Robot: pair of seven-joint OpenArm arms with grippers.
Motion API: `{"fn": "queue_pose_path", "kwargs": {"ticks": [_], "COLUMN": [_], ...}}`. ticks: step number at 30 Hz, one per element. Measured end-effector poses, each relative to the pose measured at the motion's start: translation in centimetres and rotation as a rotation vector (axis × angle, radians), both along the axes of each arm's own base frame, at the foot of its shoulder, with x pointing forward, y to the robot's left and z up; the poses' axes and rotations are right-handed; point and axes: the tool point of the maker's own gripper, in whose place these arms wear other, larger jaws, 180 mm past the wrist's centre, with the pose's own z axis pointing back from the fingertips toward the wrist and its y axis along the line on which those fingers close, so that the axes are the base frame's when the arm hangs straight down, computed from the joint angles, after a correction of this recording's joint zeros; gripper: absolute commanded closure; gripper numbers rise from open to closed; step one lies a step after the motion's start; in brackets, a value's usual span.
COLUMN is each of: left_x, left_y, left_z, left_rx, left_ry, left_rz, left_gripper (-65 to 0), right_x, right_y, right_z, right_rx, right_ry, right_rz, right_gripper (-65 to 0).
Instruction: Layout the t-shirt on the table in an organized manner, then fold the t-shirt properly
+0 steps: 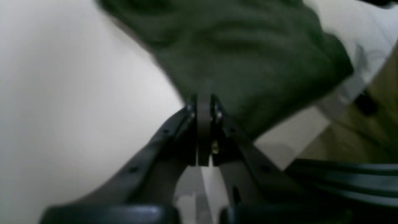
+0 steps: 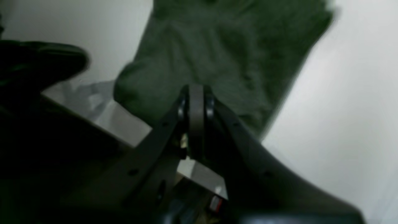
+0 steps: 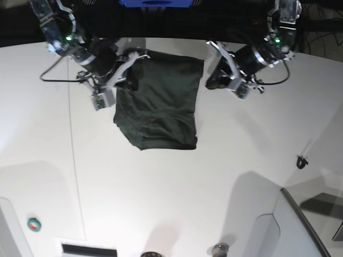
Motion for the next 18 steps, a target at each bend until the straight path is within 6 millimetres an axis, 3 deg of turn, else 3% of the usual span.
{"fn": "queue_pose_path", "kwargs": {"ticks": [4, 8, 11, 15, 18], "left_x": [-2.6, -7.0, -10.5, -16.1, -18.8], "left_y": [4.8, 8.6, 10.0, 9.2, 9.9], "left_z": [0.4, -0.8, -1.3, -2.6, -4.1], "left_rx": [0.074, 0.172, 0.209, 0.192, 0.182], "left_ry": [0.021, 0.125, 0.199, 0.336, 0.418], "left_rz": [0.104, 0.111, 0.101, 0.082, 0.113], "left_gripper": [0.0, 0.0, 0.0, 0.0, 0.0], "right_x": [-1.3, -7.3, -10.6, -15.1, -17.7], "right_y": [-5.6, -10.6, -10.8, -10.9, -11.2], "right_z": [0.8, -2.1, -2.9, -3.7, -4.5], "right_rx": [-0.074, -0.197, -0.205, -0.217, -0.227], "right_ry": [-0.011, 0.158, 0.232, 0.333, 0.401], "right_rz": [-0.108, -0.148, -0.134, -0.12, -0.121], "right_gripper": [-0.2, -0.2, -0.2, -0.2, -0.2]}}
